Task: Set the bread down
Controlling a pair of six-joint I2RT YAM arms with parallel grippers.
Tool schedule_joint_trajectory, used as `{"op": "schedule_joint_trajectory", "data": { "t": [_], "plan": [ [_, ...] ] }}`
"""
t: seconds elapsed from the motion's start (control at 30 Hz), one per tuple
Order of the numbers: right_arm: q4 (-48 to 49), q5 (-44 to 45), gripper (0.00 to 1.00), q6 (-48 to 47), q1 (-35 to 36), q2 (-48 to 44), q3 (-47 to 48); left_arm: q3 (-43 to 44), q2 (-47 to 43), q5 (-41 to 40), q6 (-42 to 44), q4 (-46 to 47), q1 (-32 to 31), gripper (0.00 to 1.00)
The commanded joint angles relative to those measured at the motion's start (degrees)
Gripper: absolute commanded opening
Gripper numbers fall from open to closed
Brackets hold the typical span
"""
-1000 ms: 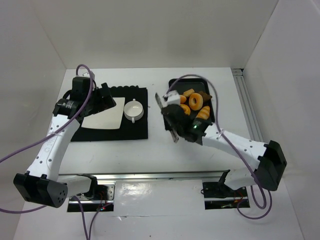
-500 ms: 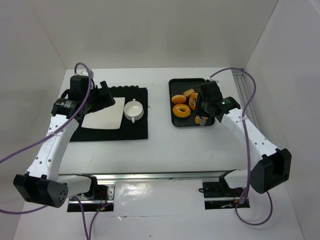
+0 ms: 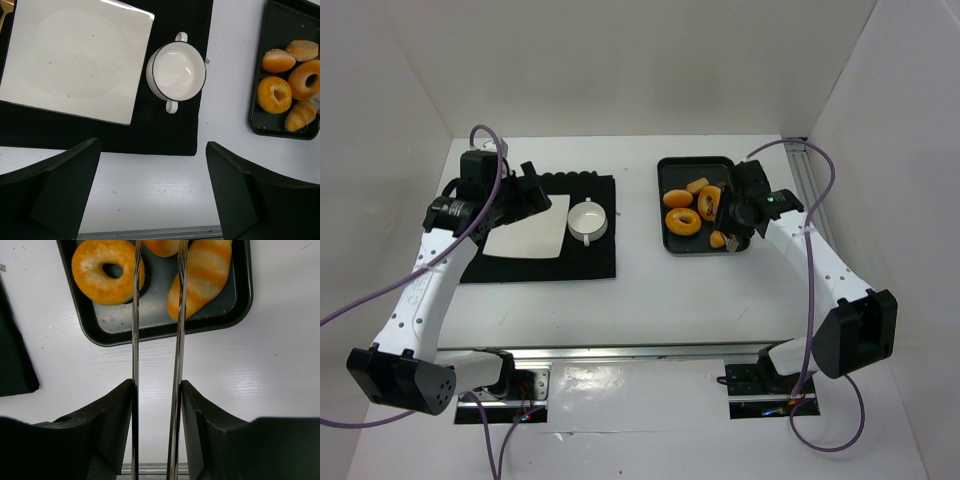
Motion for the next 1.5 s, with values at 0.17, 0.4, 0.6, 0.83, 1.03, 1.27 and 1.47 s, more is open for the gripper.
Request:
{"op": "schedule_joint_trajectory", "data": {
  "t": [0.17,0.4,0.6,0.83,1.03,1.27,1.47],
  "plan": [
    [2.1,3.6,0.54,-0.9,-0.7,3.6,3.4,1.6,0.2,0.5,0.9,2.3,0.4,1.00],
    [7.9,3.8,0.56,-0.9,-0.7,5.4,2.8,1.1,0.2,0.5,0.3,2.3,0.4,1.00],
    [11.5,3.8,0.52,-1.5,-1.3,6.0,1.5,0.5,-0.3,0.5,0.3,2.3,0.4,1.00],
    [9.2,3.8,0.28,-1.5,-1.3,3.3,2.0,0.5,-1.3,-0.6,0.9,2.3,0.9,1.00],
    [2.9,4.3,0.23,-2.5,0.0,0.0,6.8,2.1,-1.3,-0.6,1.4,0.9,2.3,1.00],
    [0.3,3.5,0.23,-1.8,10.4,3.6,16.7,5.4,-0.7,-6.2,2.0,-3.9,8.9,1.00],
    [8.5,-1.3,0.23,-1.8,26.4,17.3,25.8,7.5,-1.3,-4.4,2.0,-7.1,16.4,1.00]
  ]
}}
